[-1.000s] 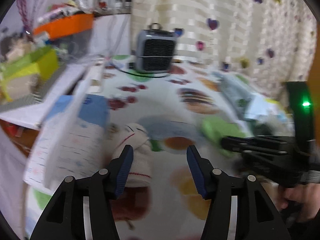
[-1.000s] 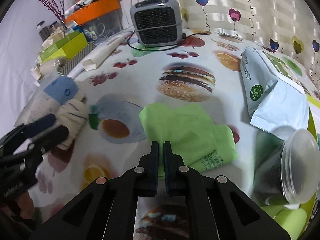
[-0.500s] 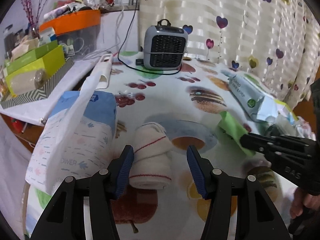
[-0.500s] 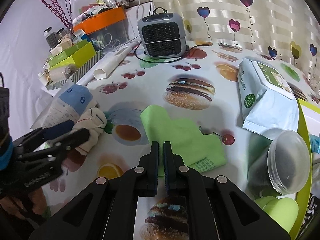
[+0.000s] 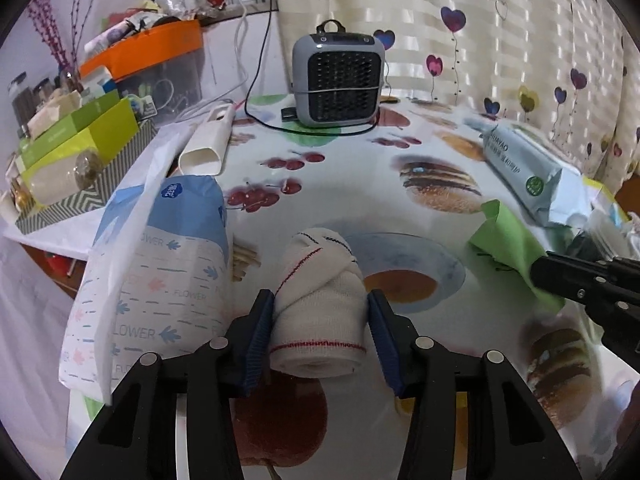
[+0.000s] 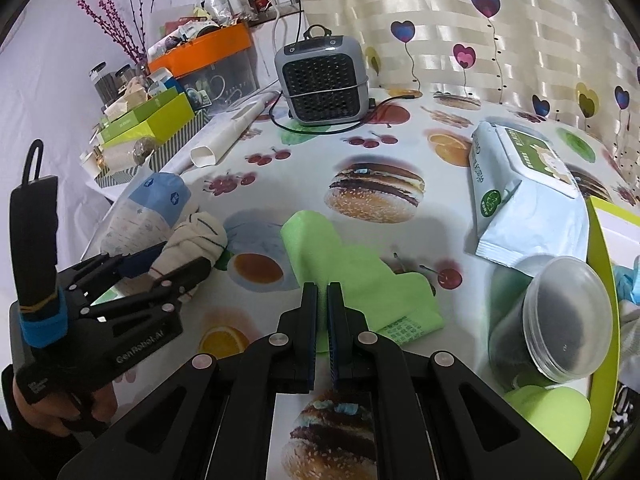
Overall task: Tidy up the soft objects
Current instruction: 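Close the left tool on the bandage roll while the right tool grasps the green cloth, then carry the bandage roll and green cloth in both tools over the white box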
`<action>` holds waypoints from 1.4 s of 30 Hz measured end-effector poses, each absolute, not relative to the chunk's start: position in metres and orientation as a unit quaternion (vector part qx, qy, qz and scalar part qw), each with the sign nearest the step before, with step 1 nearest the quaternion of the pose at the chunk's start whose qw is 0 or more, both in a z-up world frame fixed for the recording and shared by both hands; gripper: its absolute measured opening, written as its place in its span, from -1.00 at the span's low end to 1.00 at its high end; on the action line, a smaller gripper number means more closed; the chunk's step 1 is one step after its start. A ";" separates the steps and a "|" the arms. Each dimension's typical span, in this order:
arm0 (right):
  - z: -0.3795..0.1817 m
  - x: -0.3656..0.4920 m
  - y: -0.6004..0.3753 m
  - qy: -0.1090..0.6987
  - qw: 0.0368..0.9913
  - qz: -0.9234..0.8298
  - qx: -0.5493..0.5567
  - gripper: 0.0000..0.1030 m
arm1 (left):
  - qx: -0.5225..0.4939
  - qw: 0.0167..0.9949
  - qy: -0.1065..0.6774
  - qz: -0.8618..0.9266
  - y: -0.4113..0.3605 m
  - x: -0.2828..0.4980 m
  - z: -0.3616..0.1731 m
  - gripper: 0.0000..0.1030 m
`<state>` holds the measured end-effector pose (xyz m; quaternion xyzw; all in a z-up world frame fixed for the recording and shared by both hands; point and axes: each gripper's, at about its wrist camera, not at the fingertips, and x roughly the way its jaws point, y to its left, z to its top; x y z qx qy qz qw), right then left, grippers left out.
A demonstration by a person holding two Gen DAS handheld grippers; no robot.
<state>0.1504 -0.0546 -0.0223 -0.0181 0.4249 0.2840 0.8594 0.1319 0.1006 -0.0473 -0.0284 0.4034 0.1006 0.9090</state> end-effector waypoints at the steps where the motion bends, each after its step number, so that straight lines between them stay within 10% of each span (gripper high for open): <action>1: -0.021 0.149 -0.055 0.424 0.860 0.284 -0.018 -0.90 | -0.030 0.910 0.401 0.100 0.100 0.131 -0.046 -0.11; 42: 0.065 0.073 -0.126 0.309 0.903 0.299 0.030 -0.90 | -0.056 0.951 0.304 -0.021 0.018 0.054 0.041 -0.14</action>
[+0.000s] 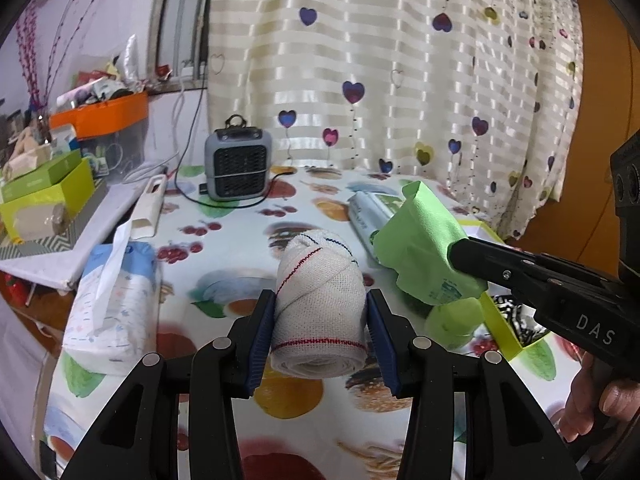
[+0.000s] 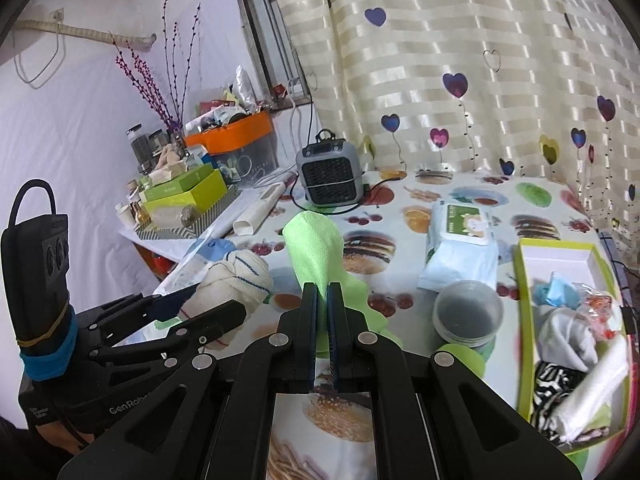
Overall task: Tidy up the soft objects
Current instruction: 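Carry the bandage roll and green cloth in both tools over the white box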
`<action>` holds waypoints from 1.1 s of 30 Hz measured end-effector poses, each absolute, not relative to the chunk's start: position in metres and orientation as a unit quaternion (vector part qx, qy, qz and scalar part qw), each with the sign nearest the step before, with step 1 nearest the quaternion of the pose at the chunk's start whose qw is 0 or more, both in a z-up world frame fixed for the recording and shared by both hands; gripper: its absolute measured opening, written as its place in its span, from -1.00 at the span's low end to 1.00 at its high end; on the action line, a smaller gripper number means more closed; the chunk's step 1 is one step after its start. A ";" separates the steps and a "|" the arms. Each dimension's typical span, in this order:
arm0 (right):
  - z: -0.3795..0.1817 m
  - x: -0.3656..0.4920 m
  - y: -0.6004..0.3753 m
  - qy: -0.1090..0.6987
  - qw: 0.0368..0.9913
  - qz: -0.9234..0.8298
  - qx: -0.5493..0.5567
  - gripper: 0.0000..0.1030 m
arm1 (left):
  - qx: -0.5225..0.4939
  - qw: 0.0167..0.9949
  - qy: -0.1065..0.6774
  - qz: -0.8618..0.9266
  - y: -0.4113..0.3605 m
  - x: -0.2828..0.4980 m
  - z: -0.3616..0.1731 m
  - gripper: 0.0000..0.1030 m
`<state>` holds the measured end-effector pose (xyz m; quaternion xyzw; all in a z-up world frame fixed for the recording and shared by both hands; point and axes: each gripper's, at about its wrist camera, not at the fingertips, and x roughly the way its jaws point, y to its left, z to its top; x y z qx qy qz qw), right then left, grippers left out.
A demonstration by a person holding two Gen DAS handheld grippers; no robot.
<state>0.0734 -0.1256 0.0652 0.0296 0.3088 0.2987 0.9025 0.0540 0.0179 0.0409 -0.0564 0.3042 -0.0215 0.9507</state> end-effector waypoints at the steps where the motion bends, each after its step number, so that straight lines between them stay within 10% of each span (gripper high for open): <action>1: 0.067 0.072 -0.127 0.307 0.904 0.297 0.029 -0.90 | -0.056 0.951 0.304 -0.024 0.017 0.054 0.042 -0.14; 33: 0.086 0.063 -0.192 0.277 0.932 0.232 0.042 -0.90 | -0.041 0.953 0.287 -0.094 -0.045 0.071 0.061 -0.14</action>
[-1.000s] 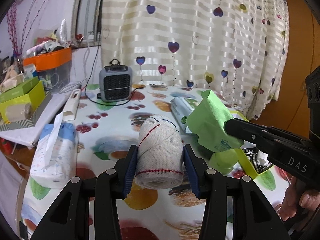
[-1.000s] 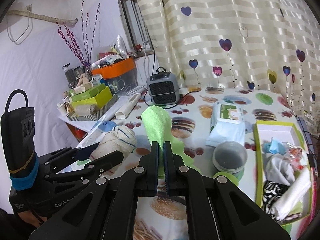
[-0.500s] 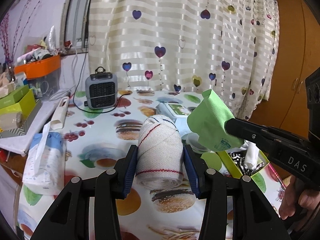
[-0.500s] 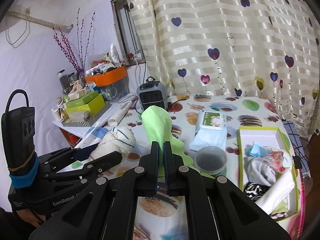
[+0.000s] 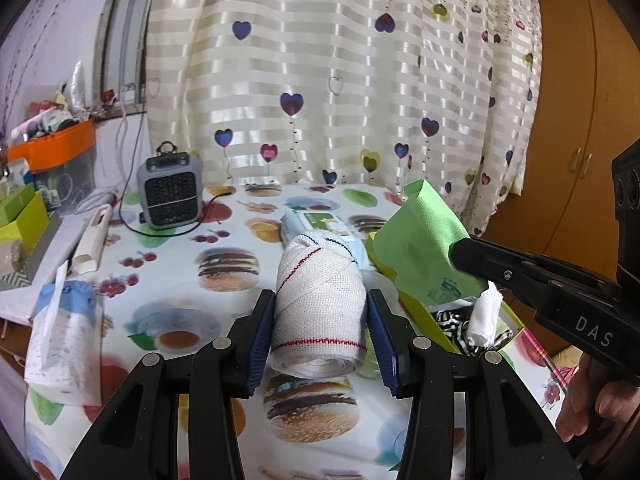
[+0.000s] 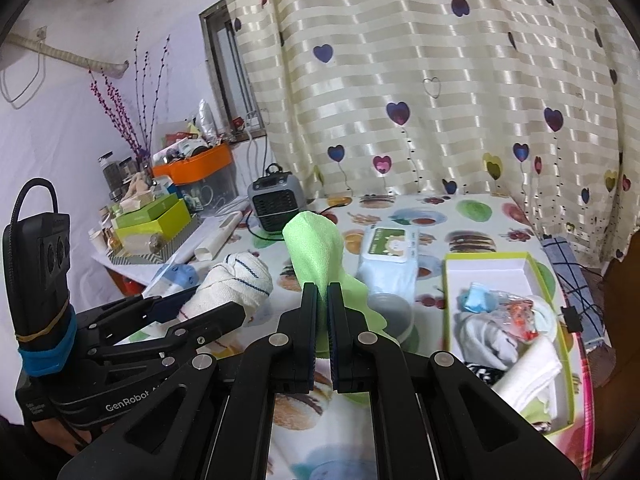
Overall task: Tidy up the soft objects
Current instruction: 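Carry the bandage roll and green cloth in both tools over the white box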
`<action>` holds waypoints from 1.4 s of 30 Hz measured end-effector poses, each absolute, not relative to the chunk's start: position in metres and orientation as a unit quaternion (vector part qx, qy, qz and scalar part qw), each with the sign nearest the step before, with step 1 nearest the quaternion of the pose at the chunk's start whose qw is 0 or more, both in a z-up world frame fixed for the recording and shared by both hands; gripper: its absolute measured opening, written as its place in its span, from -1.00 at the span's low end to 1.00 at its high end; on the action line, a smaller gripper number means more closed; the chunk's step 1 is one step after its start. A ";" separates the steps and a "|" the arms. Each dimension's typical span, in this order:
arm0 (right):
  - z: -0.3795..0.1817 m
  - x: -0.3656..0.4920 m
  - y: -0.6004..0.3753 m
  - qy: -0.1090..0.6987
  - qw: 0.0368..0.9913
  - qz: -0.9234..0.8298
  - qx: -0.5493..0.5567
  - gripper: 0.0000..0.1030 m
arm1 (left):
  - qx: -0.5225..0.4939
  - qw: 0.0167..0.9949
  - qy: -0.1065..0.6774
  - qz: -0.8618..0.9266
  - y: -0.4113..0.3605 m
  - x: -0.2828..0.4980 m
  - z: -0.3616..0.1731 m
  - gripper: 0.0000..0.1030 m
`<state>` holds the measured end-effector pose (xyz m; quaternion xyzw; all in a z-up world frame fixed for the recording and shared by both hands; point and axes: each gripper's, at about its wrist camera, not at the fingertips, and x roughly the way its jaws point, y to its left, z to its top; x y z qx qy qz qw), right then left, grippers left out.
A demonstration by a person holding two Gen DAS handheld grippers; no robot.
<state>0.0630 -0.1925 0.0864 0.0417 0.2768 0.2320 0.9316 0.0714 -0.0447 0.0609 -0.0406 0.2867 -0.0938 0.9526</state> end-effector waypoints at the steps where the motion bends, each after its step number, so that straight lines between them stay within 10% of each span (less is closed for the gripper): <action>1: 0.087 0.063 -0.196 0.276 0.933 0.228 0.043 -0.90 | -0.040 0.952 0.287 -0.097 -0.048 0.073 0.061 -0.14; 42: 0.063 0.134 -0.322 0.280 0.948 0.118 0.094 -0.90 | -0.019 0.934 0.306 -0.183 -0.136 0.142 0.048 -0.14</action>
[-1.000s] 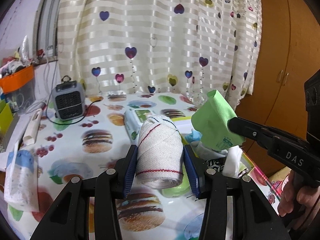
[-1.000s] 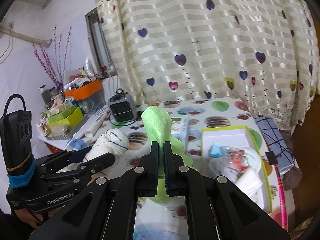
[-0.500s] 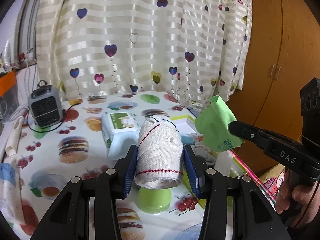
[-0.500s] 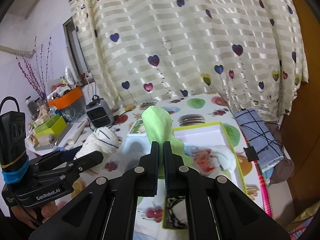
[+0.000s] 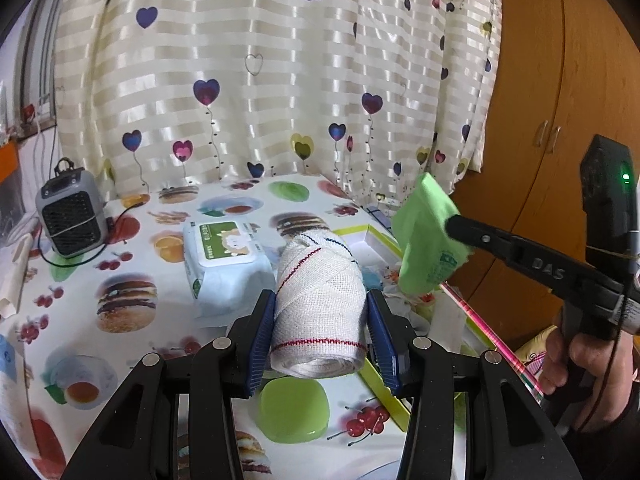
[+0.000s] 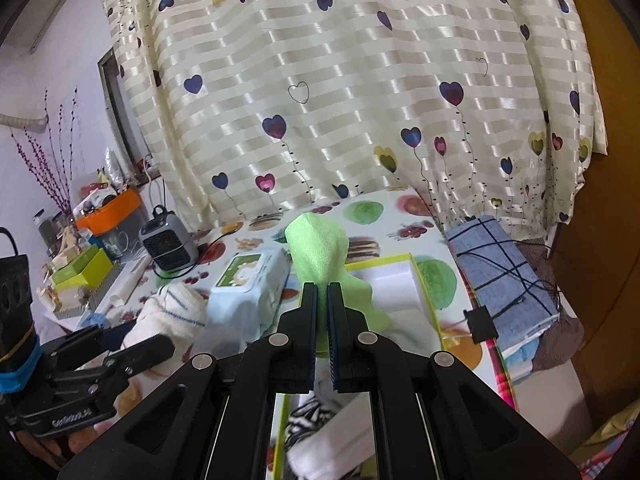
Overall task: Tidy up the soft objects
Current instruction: 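Carry the bandage roll and green cloth in both tools over the white box, then lower the bandage roll and green cloth into the box and open both tools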
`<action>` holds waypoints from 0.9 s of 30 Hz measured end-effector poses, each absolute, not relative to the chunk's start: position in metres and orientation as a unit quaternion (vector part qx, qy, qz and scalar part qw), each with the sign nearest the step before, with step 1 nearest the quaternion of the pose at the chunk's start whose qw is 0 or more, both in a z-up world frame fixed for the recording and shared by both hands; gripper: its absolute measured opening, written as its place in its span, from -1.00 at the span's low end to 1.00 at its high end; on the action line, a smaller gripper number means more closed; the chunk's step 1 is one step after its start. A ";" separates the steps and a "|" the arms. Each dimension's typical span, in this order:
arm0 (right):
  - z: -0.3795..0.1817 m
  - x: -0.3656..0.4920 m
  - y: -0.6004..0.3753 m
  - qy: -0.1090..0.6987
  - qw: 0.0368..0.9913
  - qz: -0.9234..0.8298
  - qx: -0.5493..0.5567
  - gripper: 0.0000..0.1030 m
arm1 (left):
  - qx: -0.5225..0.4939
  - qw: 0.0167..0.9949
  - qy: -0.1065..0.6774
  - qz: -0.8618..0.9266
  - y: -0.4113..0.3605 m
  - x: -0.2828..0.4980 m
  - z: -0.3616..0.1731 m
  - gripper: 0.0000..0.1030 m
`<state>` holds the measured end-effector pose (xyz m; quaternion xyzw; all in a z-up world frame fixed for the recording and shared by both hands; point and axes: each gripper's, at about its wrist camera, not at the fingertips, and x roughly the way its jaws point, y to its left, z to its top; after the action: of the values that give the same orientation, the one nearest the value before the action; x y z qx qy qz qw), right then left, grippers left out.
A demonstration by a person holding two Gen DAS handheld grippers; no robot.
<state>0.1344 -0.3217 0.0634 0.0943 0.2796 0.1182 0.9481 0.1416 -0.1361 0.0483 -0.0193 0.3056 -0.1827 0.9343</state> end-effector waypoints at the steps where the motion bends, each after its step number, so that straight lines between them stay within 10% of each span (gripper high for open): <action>1: 0.058 0.140 -0.321 0.287 0.947 0.115 0.088 -0.90 | -0.020 0.934 0.307 -0.183 -0.137 0.143 0.048 -0.14; 14: -0.010 0.172 -0.330 0.397 0.905 0.114 0.098 -0.89 | -0.010 0.928 0.318 -0.193 -0.154 0.152 0.041 -0.14; 27: 0.020 0.135 -0.343 0.349 0.923 0.108 0.120 -0.28 | -0.002 0.922 0.323 -0.214 -0.174 0.147 0.041 -0.14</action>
<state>0.1353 -0.3434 0.0204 0.1198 0.3491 0.1085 0.9230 0.1466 -0.1743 0.0410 -0.0017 0.3230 -0.2137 0.9220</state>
